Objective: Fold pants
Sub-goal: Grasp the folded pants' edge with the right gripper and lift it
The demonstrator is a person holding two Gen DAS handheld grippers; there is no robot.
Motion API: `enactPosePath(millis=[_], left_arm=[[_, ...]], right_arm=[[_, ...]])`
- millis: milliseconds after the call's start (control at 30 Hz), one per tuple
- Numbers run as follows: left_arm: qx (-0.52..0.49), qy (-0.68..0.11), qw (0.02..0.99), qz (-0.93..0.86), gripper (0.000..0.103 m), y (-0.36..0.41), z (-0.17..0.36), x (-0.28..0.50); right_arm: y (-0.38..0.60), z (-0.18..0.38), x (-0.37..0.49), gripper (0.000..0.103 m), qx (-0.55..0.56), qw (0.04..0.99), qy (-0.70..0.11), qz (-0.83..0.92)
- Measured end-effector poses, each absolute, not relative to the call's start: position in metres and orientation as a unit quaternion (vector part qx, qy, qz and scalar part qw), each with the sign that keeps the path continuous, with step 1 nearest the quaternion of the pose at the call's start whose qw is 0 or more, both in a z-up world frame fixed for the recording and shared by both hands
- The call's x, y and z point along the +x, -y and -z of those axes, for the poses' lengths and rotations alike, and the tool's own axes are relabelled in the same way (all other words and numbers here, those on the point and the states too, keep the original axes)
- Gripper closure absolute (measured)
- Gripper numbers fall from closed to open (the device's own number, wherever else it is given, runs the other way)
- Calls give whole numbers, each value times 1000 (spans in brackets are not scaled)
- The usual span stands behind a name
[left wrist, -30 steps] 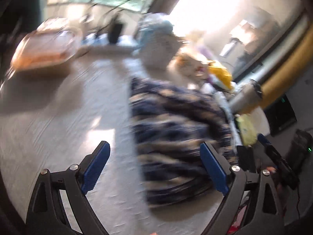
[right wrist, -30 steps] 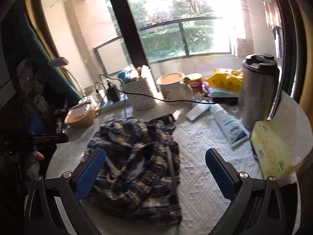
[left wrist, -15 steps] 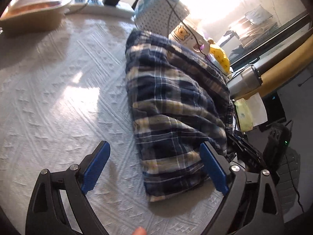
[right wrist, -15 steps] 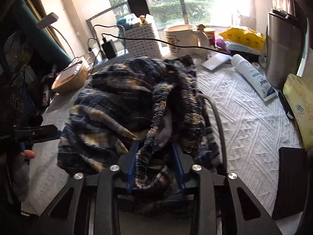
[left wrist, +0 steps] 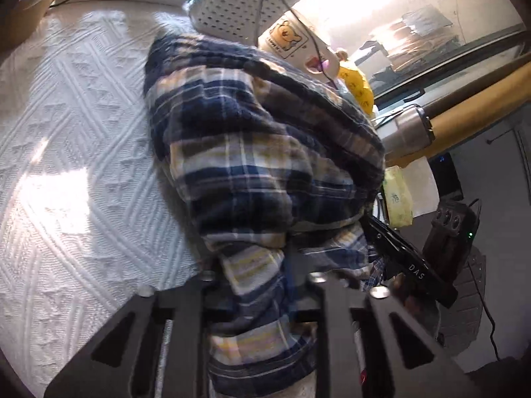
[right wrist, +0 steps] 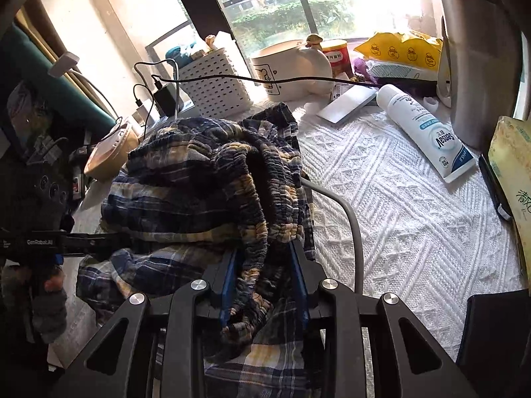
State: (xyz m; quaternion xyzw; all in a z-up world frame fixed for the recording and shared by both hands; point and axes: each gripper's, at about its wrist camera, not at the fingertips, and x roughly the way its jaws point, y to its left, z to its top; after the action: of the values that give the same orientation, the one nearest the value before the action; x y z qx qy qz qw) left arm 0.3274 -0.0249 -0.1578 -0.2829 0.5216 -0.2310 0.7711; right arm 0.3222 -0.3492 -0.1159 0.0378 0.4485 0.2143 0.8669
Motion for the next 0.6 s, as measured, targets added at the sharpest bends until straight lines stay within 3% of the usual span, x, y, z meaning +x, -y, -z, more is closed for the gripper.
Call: enactPosePath(millis=[67, 333, 500, 600], left_arm=[[-274, -508, 782, 236, 95, 26, 144, 322], [-237, -466, 823, 223, 97, -16, 69, 284], [-209, -495, 828, 162, 97, -56, 87, 263], [-189, -559, 795, 140, 91, -62, 133, 260]], right_arm=[[349, 115, 322, 72, 39, 867, -448, -214], [319, 88, 310, 72, 54, 862, -429, -263], [269, 83, 300, 72, 48, 841, -440, -313], [247, 104, 300, 72, 19, 827, -467, -311]])
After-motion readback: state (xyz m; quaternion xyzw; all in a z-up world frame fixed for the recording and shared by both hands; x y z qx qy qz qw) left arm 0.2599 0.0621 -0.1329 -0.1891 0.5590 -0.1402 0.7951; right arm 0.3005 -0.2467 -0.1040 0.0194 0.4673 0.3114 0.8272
